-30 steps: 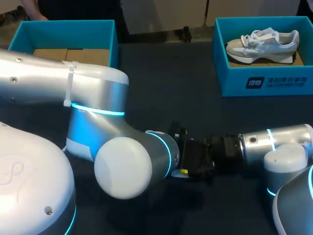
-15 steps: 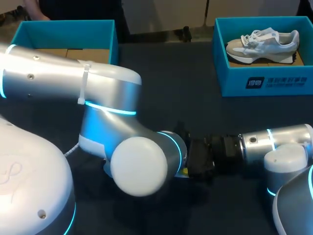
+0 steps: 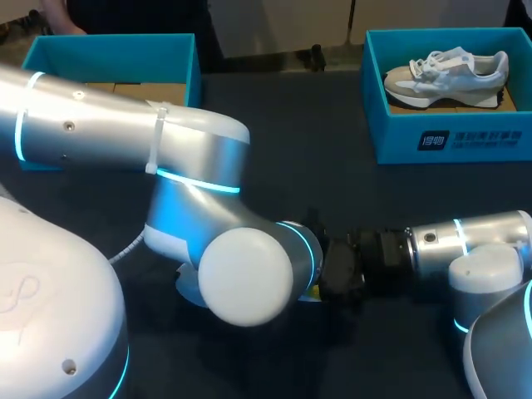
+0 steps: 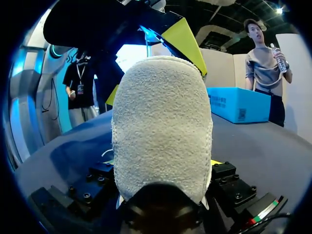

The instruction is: Take the shoe out of the shoebox, open the shoe tongue, remove and reinsert the insole, then place the shoe into the shoebox

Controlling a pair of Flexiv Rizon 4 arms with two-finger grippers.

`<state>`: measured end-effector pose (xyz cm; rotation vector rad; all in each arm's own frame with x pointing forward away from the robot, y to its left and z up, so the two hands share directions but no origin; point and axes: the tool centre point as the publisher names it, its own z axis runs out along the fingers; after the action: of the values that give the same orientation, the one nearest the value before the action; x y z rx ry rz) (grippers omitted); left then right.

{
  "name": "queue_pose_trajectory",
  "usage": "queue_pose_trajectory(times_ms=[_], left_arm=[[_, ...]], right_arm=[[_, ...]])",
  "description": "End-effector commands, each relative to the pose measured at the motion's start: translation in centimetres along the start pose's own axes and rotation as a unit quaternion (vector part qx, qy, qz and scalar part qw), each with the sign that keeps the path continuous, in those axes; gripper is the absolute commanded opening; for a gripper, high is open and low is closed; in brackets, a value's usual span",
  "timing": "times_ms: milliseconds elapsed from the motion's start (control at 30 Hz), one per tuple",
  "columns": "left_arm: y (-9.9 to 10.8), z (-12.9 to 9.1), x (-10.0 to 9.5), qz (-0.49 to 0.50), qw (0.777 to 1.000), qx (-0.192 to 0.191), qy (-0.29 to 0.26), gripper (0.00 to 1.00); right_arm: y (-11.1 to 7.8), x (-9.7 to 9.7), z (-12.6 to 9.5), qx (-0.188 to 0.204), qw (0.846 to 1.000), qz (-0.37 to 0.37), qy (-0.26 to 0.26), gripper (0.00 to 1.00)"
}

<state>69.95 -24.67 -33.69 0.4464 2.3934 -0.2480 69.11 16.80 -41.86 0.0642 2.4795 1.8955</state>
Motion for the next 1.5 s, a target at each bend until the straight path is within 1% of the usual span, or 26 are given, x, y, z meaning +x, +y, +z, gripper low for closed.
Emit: queue_pose_trajectory(times_ms=[33, 100, 133, 167, 200, 333, 533, 800, 1000, 1067, 1300, 1333, 1400, 1500], left_arm=[[-0.1, 0.4, 0.0, 0.004, 1.0, 0.001, 0.004, 0.33], [-0.1, 0.4, 0.0, 0.007, 1.0, -0.001, 0.004, 0.25], [-0.1, 0.4, 0.1, 0.007, 1.0, -0.001, 0.003, 0.18], [-0.1, 0.4, 0.1, 0.008, 1.0, -0.002, 0.003, 0.03], [0.0, 0.5, 0.1, 0.008, 1.0, -0.003, 0.003, 0.0], [0.4, 0.1, 0.1, 0.0, 1.0, -0.003, -0.008, 0.0], [1.4, -0.8, -0.3, -0.027, 0.999, 0.014, -0.024, 0.0], [2.0, -2.3, -1.3, -0.087, 0.994, 0.047, -0.048, 0.0], [2.0, -3.3, -2.4, -0.136, 0.987, 0.077, -0.047, 0.0], [1.9, -3.6, -2.8, -0.154, 0.983, 0.091, -0.037, 0.0], [1.6, -5.3, -4.0, -0.215, 0.966, 0.14, -0.034, 0.0], [1.5, -5.6, -4.3, -0.228, 0.961, 0.151, -0.03, 0.0], [1.4, -5.9, -4.6, -0.244, 0.956, 0.161, -0.031, 0.0], [1.0, -6.3, -5.4, -0.277, 0.944, 0.18, -0.015, 0.0]], right_arm=[[0.0, 0.1, 0.2, 0.002, 1.0, 0.0, -0.001, 0.0], [0.0, 0.1, 0.2, 0.002, 1.0, 0.0, -0.001, 0.0], [0.0, 0.1, 0.2, 0.002, 1.0, 0.0, -0.001, 0.0], [0.0, 0.1, 0.2, 0.002, 1.0, 0.0, -0.001, 0.0], [0.0, 0.1, 0.2, 0.002, 1.0, 0.0, -0.001, 0.0], [0.0, 0.1, 0.2, 0.002, 1.0, 0.0, -0.001, 0.0], [0.0, 0.1, 0.2, 0.002, 1.0, 0.0, -0.001, 0.0], [0.0, 0.1, 0.2, 0.002, 1.0, 0.0, -0.001, 0.0], [0.0, 0.1, 0.2, 0.002, 1.0, 0.0, -0.001, 0.0], [0.0, 0.1, 0.2, 0.002, 1.0, 0.0, -0.001, 0.0], [0.0, 0.1, 0.2, 0.002, 1.0, 0.0, -0.001, 0.0], [0.0, 0.1, 0.2, 0.002, 1.0, 0.0, -0.001, 0.0], [0.0, 0.1, 0.2, 0.002, 1.0, 0.0, -0.001, 0.0], [0.0, 0.1, 0.2, 0.002, 1.0, 0.0, -0.001, 0.0]])
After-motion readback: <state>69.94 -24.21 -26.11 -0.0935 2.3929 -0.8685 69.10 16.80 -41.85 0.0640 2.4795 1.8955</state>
